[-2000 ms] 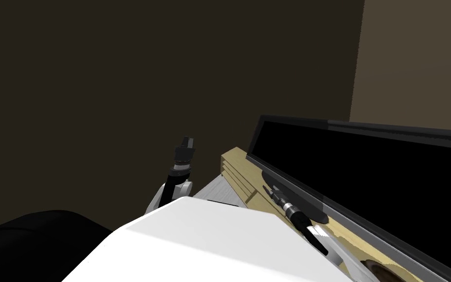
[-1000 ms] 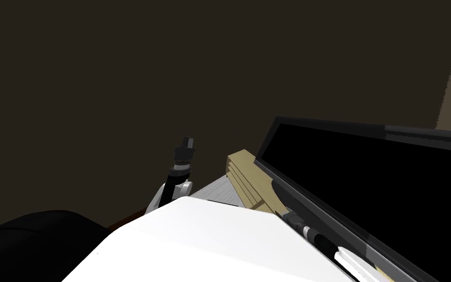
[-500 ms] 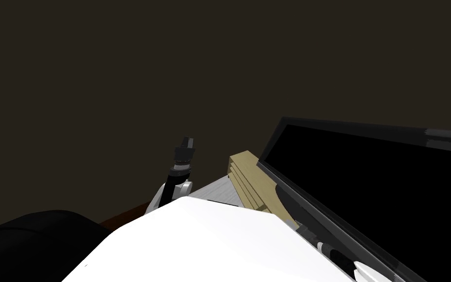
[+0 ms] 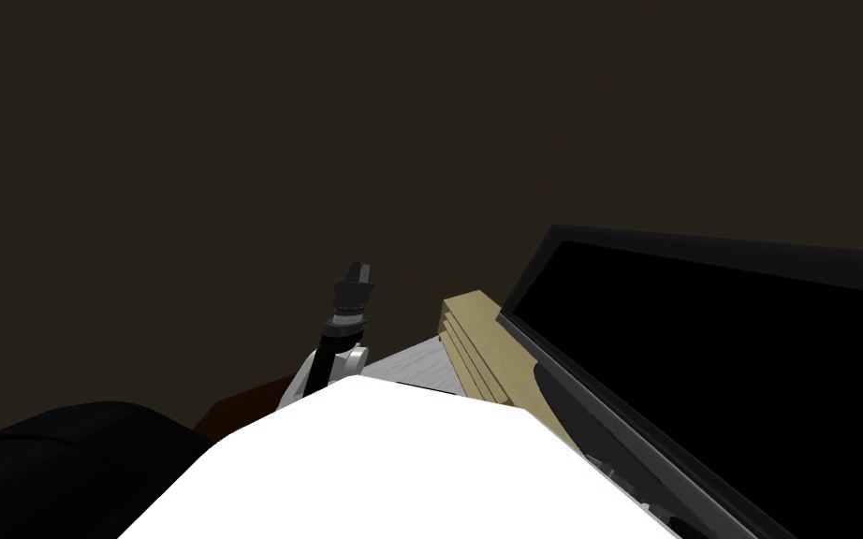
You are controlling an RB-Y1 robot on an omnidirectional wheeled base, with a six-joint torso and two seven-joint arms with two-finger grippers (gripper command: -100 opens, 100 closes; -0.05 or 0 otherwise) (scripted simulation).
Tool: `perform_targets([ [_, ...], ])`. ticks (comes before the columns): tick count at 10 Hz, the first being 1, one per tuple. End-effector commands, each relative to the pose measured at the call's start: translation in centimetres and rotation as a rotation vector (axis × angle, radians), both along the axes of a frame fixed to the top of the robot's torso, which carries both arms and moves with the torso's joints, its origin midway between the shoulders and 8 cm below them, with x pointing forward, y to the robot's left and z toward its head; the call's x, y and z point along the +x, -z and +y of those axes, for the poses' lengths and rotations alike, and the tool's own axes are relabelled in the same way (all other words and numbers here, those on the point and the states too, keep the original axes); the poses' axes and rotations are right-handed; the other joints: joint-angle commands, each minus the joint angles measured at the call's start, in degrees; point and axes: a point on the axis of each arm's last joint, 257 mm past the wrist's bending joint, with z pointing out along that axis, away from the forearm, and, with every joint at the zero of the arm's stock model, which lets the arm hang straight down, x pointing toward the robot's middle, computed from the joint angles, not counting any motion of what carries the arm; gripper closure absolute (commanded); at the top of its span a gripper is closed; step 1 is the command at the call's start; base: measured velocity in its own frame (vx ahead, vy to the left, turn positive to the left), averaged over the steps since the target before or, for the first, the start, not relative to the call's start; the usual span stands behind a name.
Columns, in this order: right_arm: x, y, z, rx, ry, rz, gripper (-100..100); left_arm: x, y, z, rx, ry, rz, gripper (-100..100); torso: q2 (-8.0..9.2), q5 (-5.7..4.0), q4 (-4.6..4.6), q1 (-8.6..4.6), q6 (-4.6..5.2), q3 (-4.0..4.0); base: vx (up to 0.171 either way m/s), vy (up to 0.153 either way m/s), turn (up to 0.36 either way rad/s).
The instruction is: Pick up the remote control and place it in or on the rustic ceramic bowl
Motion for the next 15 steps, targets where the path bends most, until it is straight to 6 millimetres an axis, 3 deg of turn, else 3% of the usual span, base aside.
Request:
perform_targets([
  [1, -2.3, 0.2, -0.7, -0.010, -0.013, 0.053, -100, 0.0, 0.0, 0.0, 0.000, 0.000, 0.000, 0, 0.00, 0.00, 0.00, 0.00, 0.00, 0.00, 0.017, -0.055, 0.112],
  [3, -4.6, 0.7, -0.9, -0.011, -0.025, 0.103, -100, 0.0, 0.0, 0.0, 0.000, 0.000, 0.000, 0, -0.01, -0.01, 0.00, -0.01, 0.00, -0.01, 0.013, -0.051, 0.106],
  [4, -4.6, 0.7, -0.9, -0.011, -0.025, 0.103, -100, 0.0, 0.0, 0.0, 0.000, 0.000, 0.000, 0, -0.02, -0.01, 0.00, 0.00, 0.01, -0.01, 0.008, -0.028, 0.029],
  [5, -6.5, 1.4, -0.4, -0.002, -0.031, 0.141, -100, 0.0, 0.0, 0.0, 0.000, 0.000, 0.000, 0, 0.00, 0.00, 0.00, 0.07, 0.02, 0.00, 0.016, -0.047, 0.105],
  [7, -6.3, 1.1, -0.5, -0.004, -0.028, 0.135, -100, 0.0, 0.0, 0.0, 0.000, 0.000, 0.000, 0, -0.02, -0.02, 0.00, -0.03, 0.02, -0.01, 0.009, -0.045, 0.028],
  [8, -6.3, 1.2, -0.5, -0.003, -0.029, 0.136, 0, 0.0, 0.0, 0.0, 0.000, 0.000, 0.000, 0, 0.01, 0.00, 0.00, 0.07, 0.02, 0.00, 0.001, -0.005, 0.001],
  [9, -6.5, 2.1, 0.2, -0.003, -0.019, 0.135, -100, 0.0, 0.0, 0.0, 0.000, 0.000, 0.000, 0, 0.02, 0.02, 0.01, 0.16, 0.02, 0.01, 0.000, -0.028, 0.066],
  [11, -6.8, 3.3, 1.1, -0.002, -0.007, 0.135, -100, 0.0, 0.0, 0.0, 0.000, 0.000, 0.000, 0, 0.03, -0.01, 0.01, 0.02, 0.00, 0.02, -0.001, -0.050, 0.086],
  [12, -6.7, 2.9, 0.8, -0.002, -0.010, 0.134, -100, 0.0, 0.0, 0.0, 0.000, 0.000, 0.000, 0, 0.03, -0.02, 0.01, 0.02, 0.01, 0.02, 0.000, -0.019, 0.015],
  [13, -6.7, 3.0, 0.8, -0.003, -0.010, 0.134, 100, 0.0, 0.0, 0.0, 0.000, 0.000, 0.000, 0, 0.03, 0.01, 0.01, 0.11, 0.03, 0.02, 0.000, 0.000, 0.000],
  [15, -6.8, 3.0, 0.9, 0.001, -0.008, 0.135, 100, 0.0, 0.0, 0.0, 0.000, 0.000, 0.000, 0, 0.03, 0.04, 0.03, 0.14, -0.02, 0.02, 0.000, 0.000, 0.000],
])
